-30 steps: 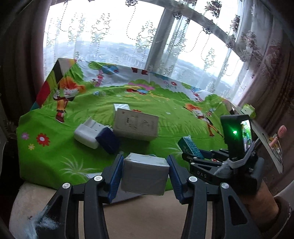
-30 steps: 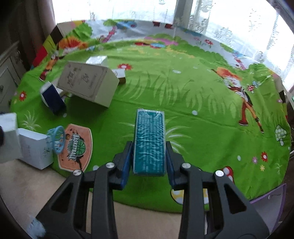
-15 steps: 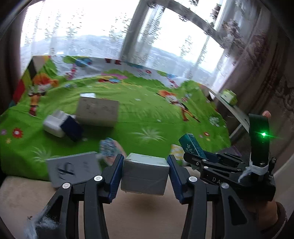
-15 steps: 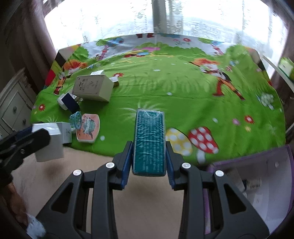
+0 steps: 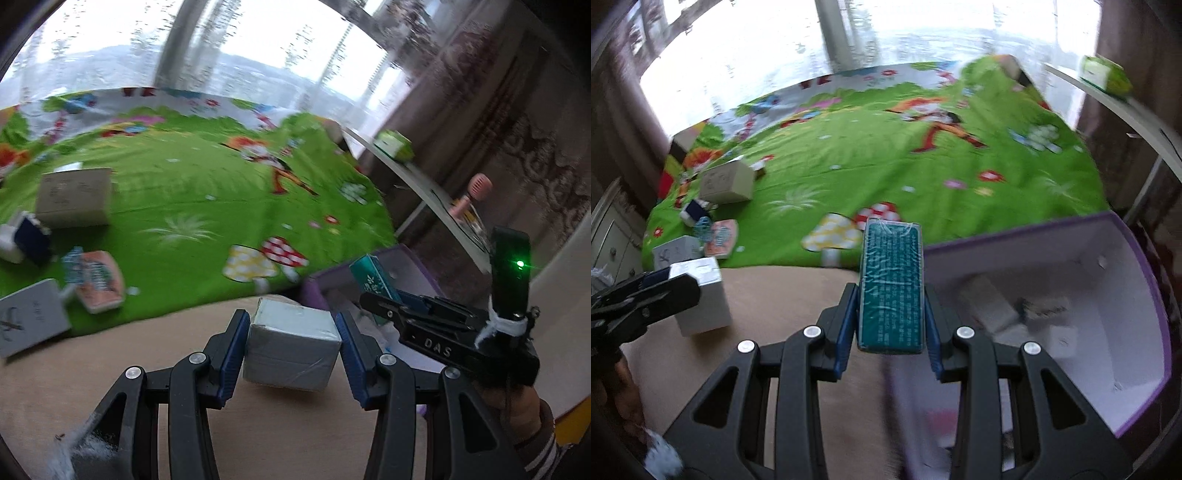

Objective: Organize rigid objects
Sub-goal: 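Carry both boxes over the purple box and open both tools to drop them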

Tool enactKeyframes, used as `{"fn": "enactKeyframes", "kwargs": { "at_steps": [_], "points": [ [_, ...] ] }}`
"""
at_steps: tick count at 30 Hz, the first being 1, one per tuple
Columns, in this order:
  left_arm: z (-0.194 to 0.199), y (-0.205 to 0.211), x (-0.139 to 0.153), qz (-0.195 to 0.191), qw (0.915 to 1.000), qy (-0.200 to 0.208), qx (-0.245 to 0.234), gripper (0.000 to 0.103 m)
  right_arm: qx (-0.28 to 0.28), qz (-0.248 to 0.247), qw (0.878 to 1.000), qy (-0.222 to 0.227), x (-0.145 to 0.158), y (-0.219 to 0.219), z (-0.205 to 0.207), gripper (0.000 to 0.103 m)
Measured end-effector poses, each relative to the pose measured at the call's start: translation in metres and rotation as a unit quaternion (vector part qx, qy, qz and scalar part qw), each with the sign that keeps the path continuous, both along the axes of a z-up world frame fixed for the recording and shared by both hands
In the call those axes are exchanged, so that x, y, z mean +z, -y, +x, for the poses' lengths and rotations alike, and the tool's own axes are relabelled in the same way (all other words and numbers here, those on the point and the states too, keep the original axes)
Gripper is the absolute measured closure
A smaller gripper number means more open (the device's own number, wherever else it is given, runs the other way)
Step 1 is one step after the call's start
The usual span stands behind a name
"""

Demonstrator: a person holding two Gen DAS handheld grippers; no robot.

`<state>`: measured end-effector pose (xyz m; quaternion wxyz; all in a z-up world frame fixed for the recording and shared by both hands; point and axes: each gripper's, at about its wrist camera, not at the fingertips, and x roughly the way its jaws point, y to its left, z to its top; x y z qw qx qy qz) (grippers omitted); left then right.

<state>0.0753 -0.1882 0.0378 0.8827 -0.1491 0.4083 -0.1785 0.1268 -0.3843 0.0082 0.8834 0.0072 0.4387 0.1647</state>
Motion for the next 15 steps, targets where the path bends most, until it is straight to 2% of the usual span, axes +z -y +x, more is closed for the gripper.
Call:
{"fn": "enactKeyframes", "kwargs": {
  "at_steps": [8, 15],
  "points": [
    [0.007, 0.054, 0.001, -0.011, 0.9974, -0.004, -0.071, 0.054, -0.071, -0.005, 0.997, 0.008, 0.009, 0.066, 0.001, 0.065],
    [0.010, 0.092, 0.007, -0.015, 0.9929, 0.010, -0.118, 0.054, -0.112, -0.018, 0.993, 0.028, 0.021, 0.098, -0.002, 0.065]
  ]
}}
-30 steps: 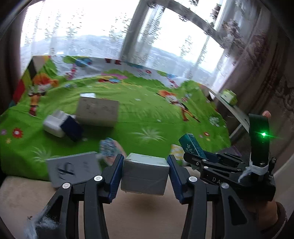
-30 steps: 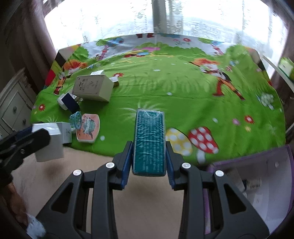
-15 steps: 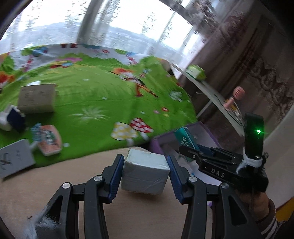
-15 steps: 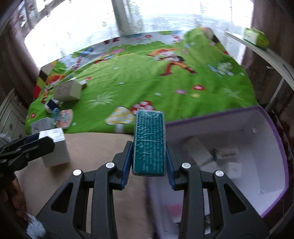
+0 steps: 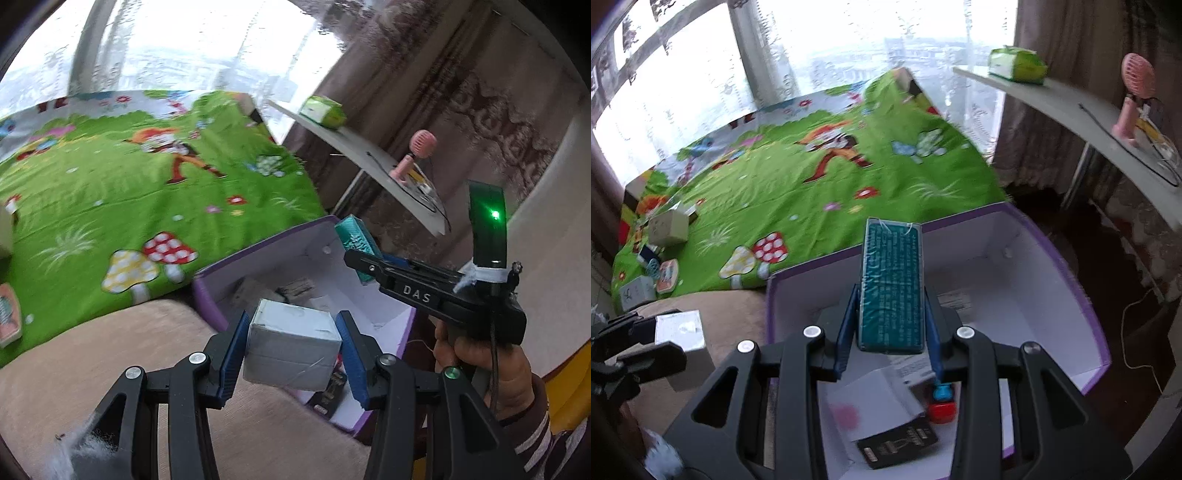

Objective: Organize rigid objects
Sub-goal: 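Carry both boxes over the purple box and open both tools to drop them, then grasp the white box with S logo using the left tool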

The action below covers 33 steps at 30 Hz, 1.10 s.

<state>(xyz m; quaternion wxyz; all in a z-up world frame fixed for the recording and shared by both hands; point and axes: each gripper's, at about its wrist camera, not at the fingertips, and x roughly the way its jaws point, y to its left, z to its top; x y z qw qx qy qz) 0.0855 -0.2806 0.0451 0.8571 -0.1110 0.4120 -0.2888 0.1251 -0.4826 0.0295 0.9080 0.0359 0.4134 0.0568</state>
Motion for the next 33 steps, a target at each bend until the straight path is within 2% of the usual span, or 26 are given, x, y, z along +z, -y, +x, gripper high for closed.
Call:
{"fn": "enactKeyframes", "kwargs": {
  "at_steps": [2, 3, 4, 5, 6, 7, 9, 10, 15, 18, 24, 27, 33],
  "points": [
    [0.002, 0.008, 0.003, -0.005, 0.9999, 0.010, -0.005, 0.053, -0.010, -0.002, 1.000, 0.006, 0.003, 0.007, -0.002, 0.065],
    [0.004, 0.011, 0.005, -0.008, 0.9998, 0.015, -0.006, 0.049, -0.014, -0.003, 1.000, 0.008, 0.005, 0.009, -0.002, 0.065],
    [0.005, 0.012, 0.005, -0.008, 0.9998, 0.017, -0.005, 0.038, -0.018, -0.004, 1.000, 0.012, 0.007, 0.012, -0.003, 0.065],
    [0.007, 0.012, 0.006, -0.009, 0.9998, 0.018, -0.001, 0.032, -0.023, -0.004, 1.000, 0.016, 0.009, 0.015, -0.003, 0.064],
    [0.008, 0.011, 0.006, -0.011, 0.9998, 0.018, 0.003, 0.027, -0.028, -0.002, 0.999, 0.018, 0.011, 0.018, -0.002, 0.059],
    [0.008, 0.009, 0.006, -0.014, 0.9997, 0.018, 0.008, 0.026, -0.030, 0.000, 0.999, 0.019, 0.012, 0.020, -0.003, 0.054],
    [0.009, 0.004, 0.006, -0.013, 0.9997, 0.014, 0.018, 0.026, -0.032, 0.000, 0.999, 0.022, 0.014, 0.021, -0.002, 0.033],
    [0.009, 0.002, 0.006, -0.011, 0.9996, 0.013, 0.022, 0.026, -0.032, -0.001, 0.999, 0.024, 0.014, 0.021, -0.002, 0.032],
    [0.002, -0.007, 0.012, 0.024, 0.9984, 0.032, 0.039, 0.026, -0.018, -0.004, 1.000, 0.024, 0.013, 0.010, -0.002, 0.032],
    [0.000, -0.013, 0.011, 0.039, 0.9978, 0.029, 0.045, 0.026, -0.009, -0.007, 1.000, 0.029, 0.014, 0.003, -0.003, 0.032],
    [-0.003, -0.032, 0.008, 0.036, 0.9972, 0.017, 0.063, 0.026, 0.031, 0.002, 0.999, 0.025, 0.014, -0.020, -0.004, 0.032],
    [-0.005, -0.043, 0.006, 0.041, 0.9963, 0.012, 0.074, 0.026, 0.050, 0.023, 0.998, 0.019, 0.012, -0.031, -0.004, 0.032],
    [-0.007, -0.079, 0.001, 0.038, 0.9906, -0.005, 0.131, 0.026, 0.090, 0.030, 0.995, 0.002, 0.006, -0.062, -0.008, 0.032]
  ]
}}
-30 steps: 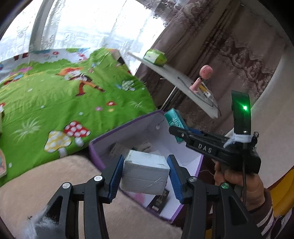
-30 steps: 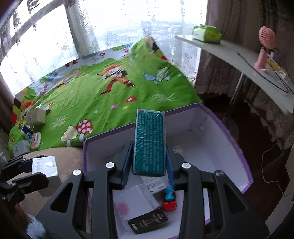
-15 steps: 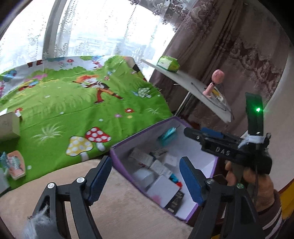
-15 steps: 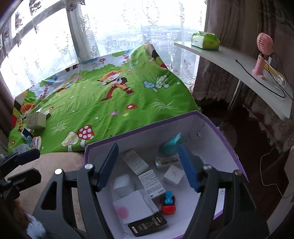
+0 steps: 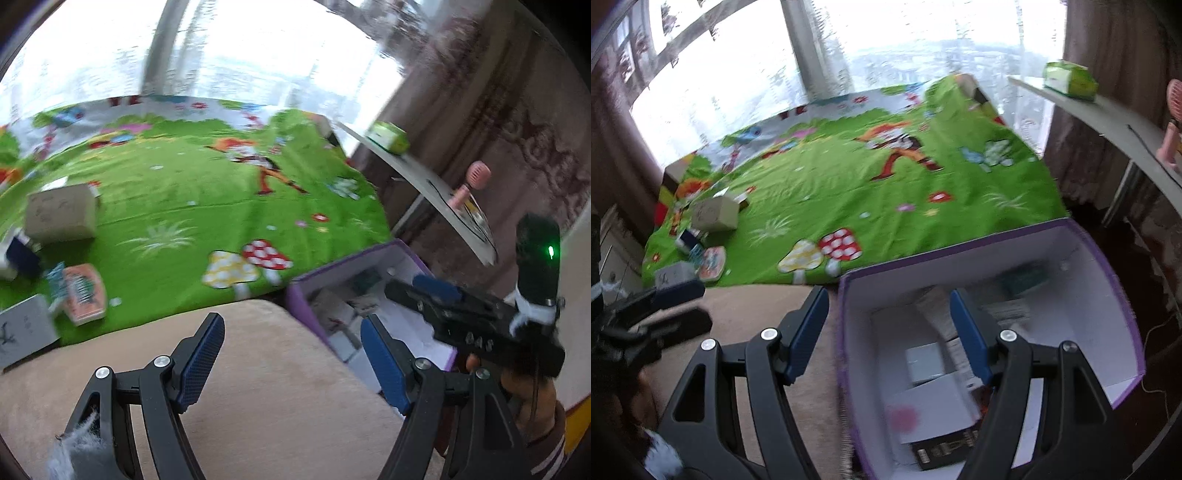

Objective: Organize rigid objects
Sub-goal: 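Grasp the white box with S logo using the left tool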

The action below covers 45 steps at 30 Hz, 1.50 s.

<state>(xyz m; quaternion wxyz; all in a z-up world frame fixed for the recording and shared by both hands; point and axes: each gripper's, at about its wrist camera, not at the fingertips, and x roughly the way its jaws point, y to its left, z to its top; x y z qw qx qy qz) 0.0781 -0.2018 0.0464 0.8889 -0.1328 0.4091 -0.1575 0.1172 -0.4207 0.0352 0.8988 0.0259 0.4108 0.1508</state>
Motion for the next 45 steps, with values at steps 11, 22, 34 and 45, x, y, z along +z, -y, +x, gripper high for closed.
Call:
{"fn": "enactKeyframes", "kwargs": {
  "at_steps": [11, 22, 34, 45],
  "points": [
    [-0.020, -0.101, -0.012, 0.001, 0.9851, -0.027, 0.170, 0.019, 0.086, 0.019, 0.996, -0.031, -0.013, -0.071, -0.012, 0.031],
    [-0.032, -0.169, -0.029, 0.019, 0.9518, -0.080, 0.295, 0.000, 0.113, 0.015, 0.993, -0.043, -0.023, -0.096, -0.019, 0.027],
    [0.008, -0.175, -0.054, 0.065, 0.9401, -0.164, 0.291, 0.000, 0.130, 0.004, 0.990, -0.048, -0.025, -0.111, -0.018, 0.026],
    [0.002, -0.183, -0.057, 0.043, 0.9497, -0.144, 0.275, 0.013, 0.156, -0.006, 0.986, -0.058, -0.026, -0.143, -0.009, 0.024]
  ]
}}
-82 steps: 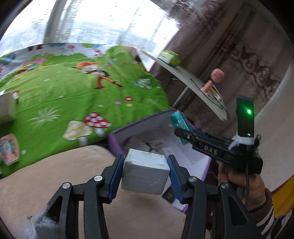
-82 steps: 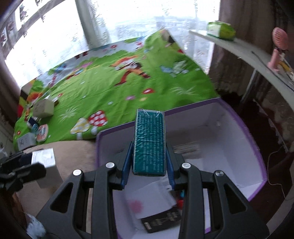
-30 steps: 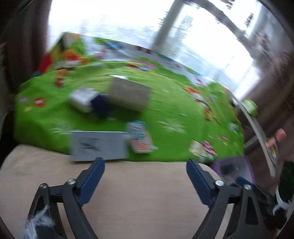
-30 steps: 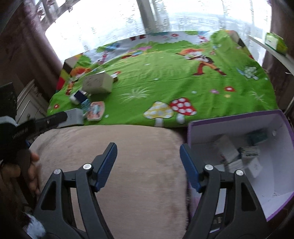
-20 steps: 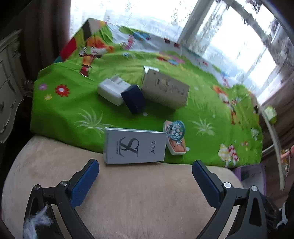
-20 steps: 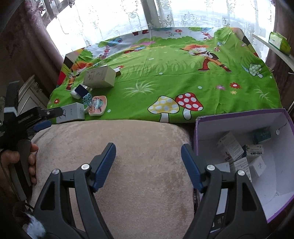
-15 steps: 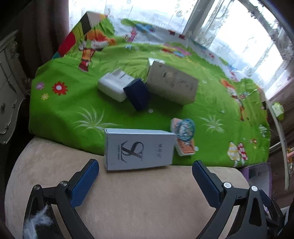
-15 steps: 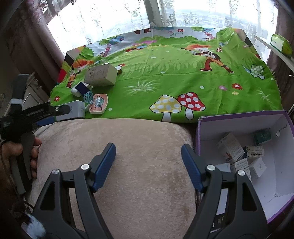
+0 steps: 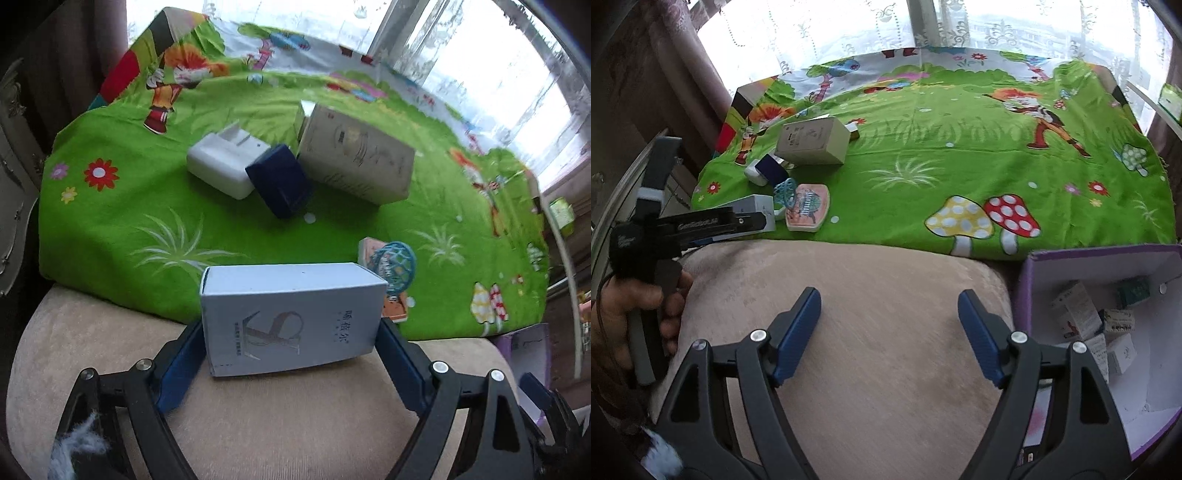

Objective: Organize rigid objects
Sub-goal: 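Grasp the white box with S logo using the left tool, then hold the S-logo box in the left tool while the right tool grasps the basketball-hoop toy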

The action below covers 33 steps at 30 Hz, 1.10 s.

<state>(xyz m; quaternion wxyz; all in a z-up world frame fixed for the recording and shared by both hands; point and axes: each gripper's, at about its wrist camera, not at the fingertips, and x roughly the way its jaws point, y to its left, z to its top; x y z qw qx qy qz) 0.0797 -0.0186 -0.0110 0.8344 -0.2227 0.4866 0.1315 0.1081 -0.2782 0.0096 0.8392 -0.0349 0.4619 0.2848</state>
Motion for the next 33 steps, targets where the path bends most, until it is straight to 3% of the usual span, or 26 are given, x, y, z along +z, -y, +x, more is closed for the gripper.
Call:
{"fn": "enactKeyframes", "kwargs": {
  "at_steps": [8, 17, 24, 28, 29, 31, 32, 33],
  "points": [
    [-0.026, -0.017, 0.019, 0.027, 0.9977, 0.052, 0.035, 0.013, 0.042, -0.006, 0.999, -0.004, -0.001, -0.049, 0.012, 0.024],
    [-0.041, -0.023, 0.035, 0.067, 0.9926, 0.097, 0.030, 0.013, 0.085, -0.033, 0.995, 0.028, 0.003, -0.114, 0.024, 0.024],
    [-0.048, -0.028, 0.038, 0.076, 0.9905, 0.109, 0.035, 0.013, 0.106, -0.067, 0.991, 0.043, -0.005, -0.154, 0.035, 0.039],
    [-0.048, -0.026, 0.039, 0.080, 0.9901, 0.111, 0.031, 0.013, 0.113, -0.079, 0.989, 0.045, -0.010, -0.169, 0.041, 0.042],
    [-0.048, -0.025, 0.039, 0.082, 0.9899, 0.112, 0.030, 0.013, 0.114, -0.082, 0.989, 0.045, -0.012, -0.172, 0.043, 0.045],
    [-0.048, -0.023, 0.039, 0.084, 0.9897, 0.112, 0.026, 0.013, 0.122, -0.087, 0.988, 0.036, -0.017, -0.179, 0.047, 0.062],
    [-0.047, -0.022, 0.040, 0.087, 0.9896, 0.113, 0.024, 0.013, 0.126, -0.087, 0.988, 0.032, -0.019, -0.181, 0.047, 0.075],
    [-0.047, -0.021, 0.040, 0.088, 0.9894, 0.113, 0.022, 0.013, 0.131, -0.087, 0.987, 0.030, -0.020, -0.181, 0.046, 0.081]
  ]
}}
